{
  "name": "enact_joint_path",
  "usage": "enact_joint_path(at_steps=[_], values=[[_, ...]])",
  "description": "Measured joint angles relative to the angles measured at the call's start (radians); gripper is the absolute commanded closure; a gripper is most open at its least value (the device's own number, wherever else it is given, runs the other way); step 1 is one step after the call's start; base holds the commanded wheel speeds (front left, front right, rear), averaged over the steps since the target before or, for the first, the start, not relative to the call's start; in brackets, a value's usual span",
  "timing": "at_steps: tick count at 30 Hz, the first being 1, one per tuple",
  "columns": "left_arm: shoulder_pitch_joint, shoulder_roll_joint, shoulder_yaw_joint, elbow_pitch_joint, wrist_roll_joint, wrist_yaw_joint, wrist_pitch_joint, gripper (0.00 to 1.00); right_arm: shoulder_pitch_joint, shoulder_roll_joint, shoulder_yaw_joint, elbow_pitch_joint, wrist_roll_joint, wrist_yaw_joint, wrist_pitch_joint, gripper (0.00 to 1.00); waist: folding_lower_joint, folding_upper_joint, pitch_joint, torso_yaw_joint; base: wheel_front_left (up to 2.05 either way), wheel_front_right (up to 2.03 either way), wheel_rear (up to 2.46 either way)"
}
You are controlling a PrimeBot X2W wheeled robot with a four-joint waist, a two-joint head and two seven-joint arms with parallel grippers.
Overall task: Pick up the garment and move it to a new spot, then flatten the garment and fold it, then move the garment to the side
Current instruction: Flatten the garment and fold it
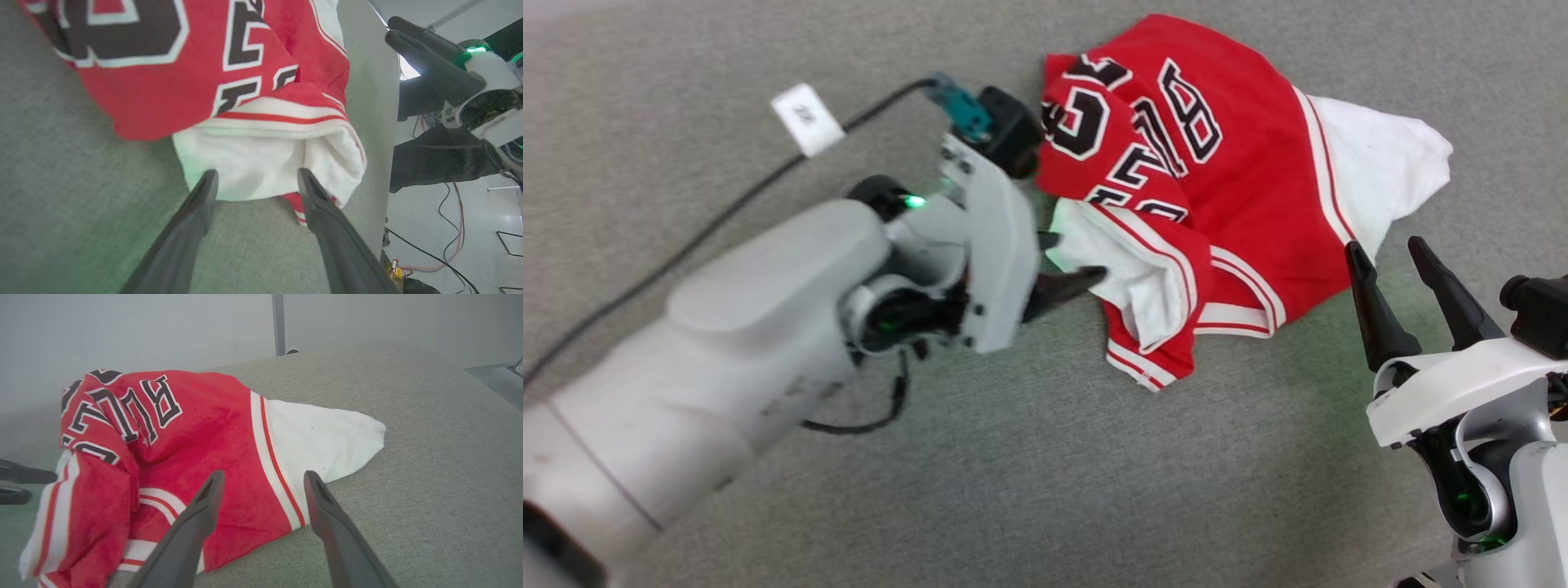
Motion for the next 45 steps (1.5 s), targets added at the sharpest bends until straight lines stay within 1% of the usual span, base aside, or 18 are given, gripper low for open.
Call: enact_joint_path(at_steps=[3, 6, 11, 16, 18, 21, 22, 23, 24, 25, 31, 34, 37, 40, 45], values=[[-0.007, 0.034, -0.001, 0.011, -0.012, 0.000, 0.039, 0.00, 0.000, -0.002, -0.001, -0.006, 0.000, 0.000, 0.003, 0.00, 0.0000, -0.0001, -0.008, 0.011, 0.00, 0.00, 0.00], [-0.006, 0.042, -0.001, 0.048, -0.020, 0.000, 0.045, 0.00, 0.000, -0.001, 0.002, -0.012, 0.000, 0.000, 0.006, 0.00, 0.0000, -0.0001, -0.007, 0.012, 0.00, 0.00, 0.00], [-0.003, 0.014, -0.002, 0.089, -0.028, 0.000, 0.059, 0.00, 0.001, -0.001, -0.001, -0.014, 0.000, 0.000, 0.006, 0.00, 0.0000, 0.0000, 0.004, 0.000, 0.00, 0.00, 0.00], [-0.005, -0.021, 0.006, 0.082, -0.065, 0.000, 0.068, 0.00, 0.001, 0.003, -0.002, -0.016, 0.000, 0.000, 0.001, 0.00, 0.0000, 0.0000, 0.018, -0.015, 0.00, 0.00, 0.00], [-0.007, -0.025, 0.006, 0.076, -0.078, 0.000, 0.072, 0.00, 0.001, 0.004, -0.001, -0.016, 0.000, 0.000, 0.001, 0.00, 0.0000, 0.0000, 0.021, -0.021, 0.00, 0.00, 0.00], [-0.020, -0.024, 0.005, 0.085, -0.055, 0.000, 0.066, 0.00, 0.001, 0.007, 0.002, -0.013, 0.000, 0.000, 0.000, 0.00, 0.0000, -0.0001, 0.024, -0.028, 0.00, 0.00, 0.00], [-0.020, -0.024, 0.005, 0.089, -0.054, 0.000, 0.065, 0.08, 0.001, 0.009, 0.004, -0.012, 0.000, 0.000, -0.001, 0.00, 0.0000, 0.0000, 0.023, -0.030, 0.00, 0.00, 0.00], [-0.019, -0.024, 0.003, 0.094, -0.053, 0.000, 0.061, 0.44, 0.001, 0.009, 0.006, -0.010, 0.000, 0.000, -0.001, 0.00, 0.0000, 0.0000, 0.023, -0.032, 0.00, 0.00, 0.00], [-0.019, -0.024, 0.003, 0.097, -0.052, 0.000, 0.061, 0.70, 0.001, 0.010, 0.006, -0.008, 0.000, 0.000, -0.001, 0.00, 0.0000, 0.0000, 0.022, -0.033, 0.00, 0.00, 0.00], [-0.019, -0.024, 0.003, 0.099, -0.052, 0.000, 0.061, 1.00, 0.001, 0.010, 0.006, -0.007, 0.000, 0.000, -0.003, 0.00, 0.0000, 0.0000, 0.021, -0.034, 0.00, 0.00, 0.00], [-0.016, -0.022, 0.001, 0.089, -0.060, 0.000, 0.058, 1.00, 0.009, 0.008, -0.003, -0.001, -0.002, 0.000, -0.003, 0.00, 0.0000, 0.0000, 0.008, -0.025, 0.00, 0.00, 0.00], [-0.016, -0.021, 0.003, 0.079, -0.065, 0.000, 0.045, 1.00, 0.009, 0.003, -0.004, -0.001, -0.003, 0.000, 0.001, 0.00, 0.0000, 0.0000, -0.003, -0.010, 0.00, 0.00, 0.00], [-0.014, -0.006, 0.004, 0.055, -0.071, 0.000, 0.035, 1.00, 0.016, -0.005, -0.010, -0.003, -0.009, 0.000, 0.010, 0.00, 0.0000, 0.0000, -0.017, 0.010, 0.00, 0.00, 0.00], [-0.014, 0.038, 0.007, 0.032, -0.076, 0.000, 0.031, 1.00, 0.023, -0.013, -0.012, -0.005, -0.010, 0.000, 0.021, 0.00, 0.0000, 0.0000, -0.035, 0.036, 0.00, 0.00, 0.00], [-0.013, 0.156, 0.021, 0.021, -0.083, 0.000, 0.026, 1.00, 0.025, -0.020, -0.003, -0.012, -0.012, 0.000, 0.046, 0.00, 0.0000, 0.0000, -0.073, 0.080, 0.00, 0.00, 0.00]])
